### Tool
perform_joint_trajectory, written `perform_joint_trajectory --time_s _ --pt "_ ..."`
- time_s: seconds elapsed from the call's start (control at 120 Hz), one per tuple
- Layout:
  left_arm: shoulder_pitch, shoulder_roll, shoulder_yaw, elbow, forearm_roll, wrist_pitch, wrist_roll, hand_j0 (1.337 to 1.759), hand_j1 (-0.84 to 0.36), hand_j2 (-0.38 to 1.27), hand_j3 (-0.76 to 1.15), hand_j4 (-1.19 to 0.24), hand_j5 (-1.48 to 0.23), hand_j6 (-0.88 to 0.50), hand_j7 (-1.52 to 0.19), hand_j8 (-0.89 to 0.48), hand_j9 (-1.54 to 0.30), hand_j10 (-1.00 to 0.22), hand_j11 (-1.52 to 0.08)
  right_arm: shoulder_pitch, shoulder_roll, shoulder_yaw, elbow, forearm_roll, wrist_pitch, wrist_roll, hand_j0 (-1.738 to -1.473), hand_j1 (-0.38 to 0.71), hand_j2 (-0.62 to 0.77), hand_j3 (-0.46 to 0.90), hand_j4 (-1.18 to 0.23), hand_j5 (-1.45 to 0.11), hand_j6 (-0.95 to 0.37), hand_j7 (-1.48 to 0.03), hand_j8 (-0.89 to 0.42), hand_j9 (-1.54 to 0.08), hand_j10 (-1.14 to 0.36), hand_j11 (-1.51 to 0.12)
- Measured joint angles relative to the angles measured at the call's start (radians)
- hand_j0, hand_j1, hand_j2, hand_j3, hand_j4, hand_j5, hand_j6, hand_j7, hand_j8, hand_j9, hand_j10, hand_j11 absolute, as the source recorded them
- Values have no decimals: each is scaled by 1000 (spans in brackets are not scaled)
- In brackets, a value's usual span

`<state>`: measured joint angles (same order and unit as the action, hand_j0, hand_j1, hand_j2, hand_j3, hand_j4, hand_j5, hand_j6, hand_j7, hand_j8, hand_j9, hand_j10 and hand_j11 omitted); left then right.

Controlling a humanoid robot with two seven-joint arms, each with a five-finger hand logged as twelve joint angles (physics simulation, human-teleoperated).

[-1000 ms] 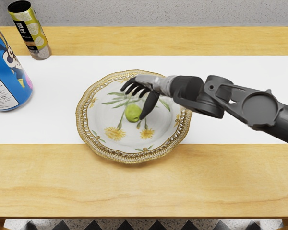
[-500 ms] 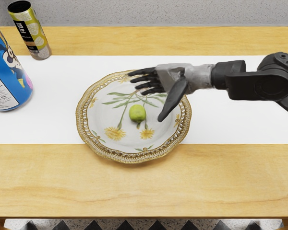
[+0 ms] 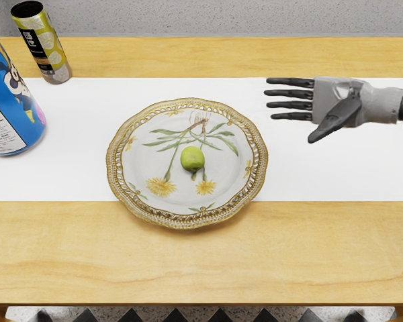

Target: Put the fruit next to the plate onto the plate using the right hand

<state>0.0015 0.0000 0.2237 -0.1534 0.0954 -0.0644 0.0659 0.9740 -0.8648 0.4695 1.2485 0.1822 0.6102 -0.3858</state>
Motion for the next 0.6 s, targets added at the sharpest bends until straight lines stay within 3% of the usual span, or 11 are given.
perform_joint_trajectory --time_s 0.2,0.6 --pt "0 0 0 0 0 0 0 1658 55 49 0 -245 -318 -245 -318 -245 -318 -245 -318 -27 -58 -2 -1 20 1 -2 -1658 -305 -6 0 -36 -49 -35 -49 -36 -49 -36 -49" --pt "0 0 0 0 0 0 0 1658 55 49 0 -245 -318 -245 -318 -245 -318 -245 -318 -66 -63 -4 -1 20 1 -3 -1658 -309 -6 0 -31 -43 -31 -44 -31 -43 -32 -43"
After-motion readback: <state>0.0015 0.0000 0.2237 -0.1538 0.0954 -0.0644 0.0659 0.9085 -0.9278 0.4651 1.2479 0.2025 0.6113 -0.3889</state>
